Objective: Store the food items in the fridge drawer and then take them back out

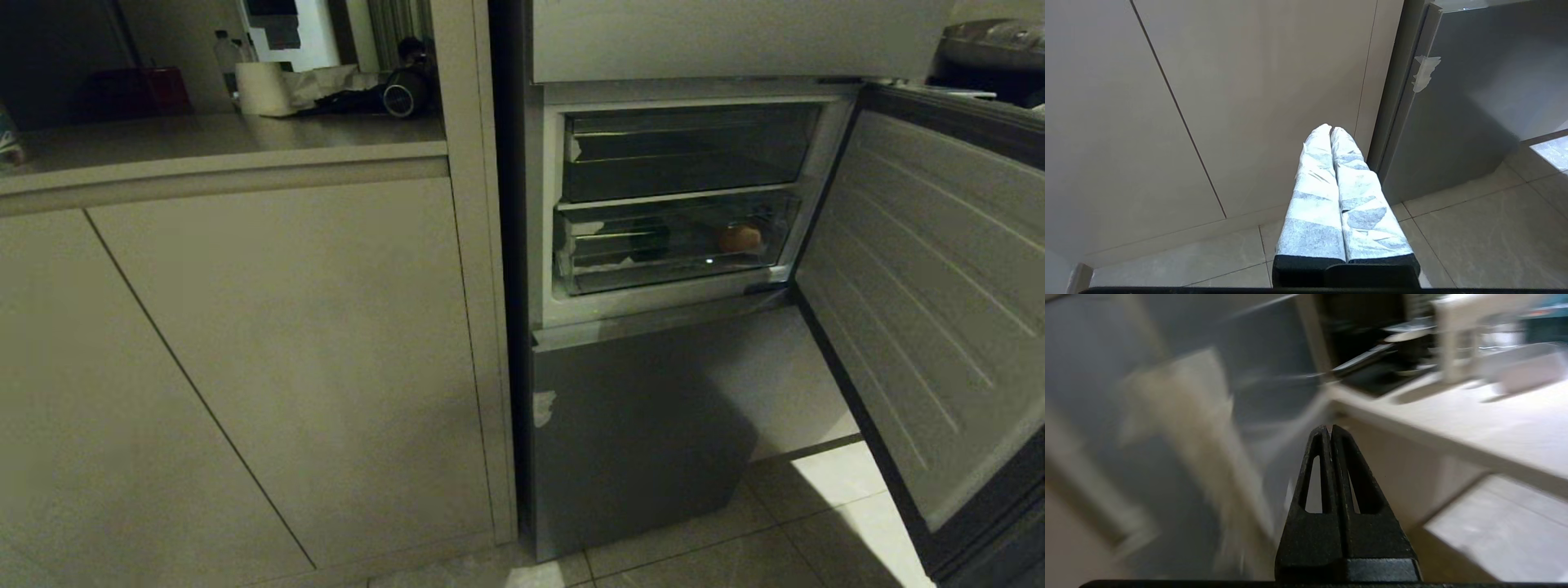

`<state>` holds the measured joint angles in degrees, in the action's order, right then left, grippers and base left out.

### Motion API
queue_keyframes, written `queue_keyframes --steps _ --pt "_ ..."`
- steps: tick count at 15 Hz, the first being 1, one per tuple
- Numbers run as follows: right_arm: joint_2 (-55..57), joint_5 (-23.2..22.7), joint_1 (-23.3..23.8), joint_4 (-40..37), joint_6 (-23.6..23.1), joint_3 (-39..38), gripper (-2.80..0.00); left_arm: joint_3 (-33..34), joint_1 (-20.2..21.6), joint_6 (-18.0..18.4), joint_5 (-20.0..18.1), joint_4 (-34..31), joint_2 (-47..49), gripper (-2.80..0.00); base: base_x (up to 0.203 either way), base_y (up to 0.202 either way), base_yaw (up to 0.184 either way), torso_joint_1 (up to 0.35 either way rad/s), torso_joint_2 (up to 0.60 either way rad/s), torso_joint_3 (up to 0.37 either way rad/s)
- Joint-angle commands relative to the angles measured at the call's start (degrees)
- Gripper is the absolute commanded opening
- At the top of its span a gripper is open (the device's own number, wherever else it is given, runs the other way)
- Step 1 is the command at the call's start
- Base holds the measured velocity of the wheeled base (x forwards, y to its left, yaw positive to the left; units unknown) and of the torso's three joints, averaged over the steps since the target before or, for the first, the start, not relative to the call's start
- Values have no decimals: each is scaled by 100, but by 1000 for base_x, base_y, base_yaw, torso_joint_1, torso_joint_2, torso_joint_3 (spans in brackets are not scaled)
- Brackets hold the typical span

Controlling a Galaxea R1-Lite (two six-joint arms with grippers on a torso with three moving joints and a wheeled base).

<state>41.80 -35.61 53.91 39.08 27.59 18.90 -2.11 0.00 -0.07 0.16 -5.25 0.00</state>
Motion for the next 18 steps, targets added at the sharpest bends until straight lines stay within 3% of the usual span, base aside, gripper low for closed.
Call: queue_keyframes --steps 1,4,6,9,13,15,18 --pt "-913 -18 -692 -305 17 -39 -280 0 0 -1 2 -2 0 -280 0 0 0 0 0 0" --pt "-1225 -16 -1376 -444 13 -29 -280 0 0 -1 2 -2 0 -280 0 0 0 0 0 0" --pt "-1250 -28 -2081 -556 1 84 -280 0 0 -1 2 -2 0 -280 0 0 0 0 0 0" --pt "-418 51 -3157 -1265 -49 893 -280 0 0 5 2 -2 0 -280 0 0 0 0 0 0" --pt "1137 1258 -5033 -1914 -148 1748 -280 0 0 -1 2 -2 0 -280 0 0 0 0 0 0" --pt "1834 1504 -5299 -1779 -254 1920 -280 0 0 -1 2 -2 0 -280 0 0 0 0 0 0" --pt "3030 1589 -5634 -957 -315 2149 -280 0 0 0 2 -2 0 -280 0 0 0 0 0 0"
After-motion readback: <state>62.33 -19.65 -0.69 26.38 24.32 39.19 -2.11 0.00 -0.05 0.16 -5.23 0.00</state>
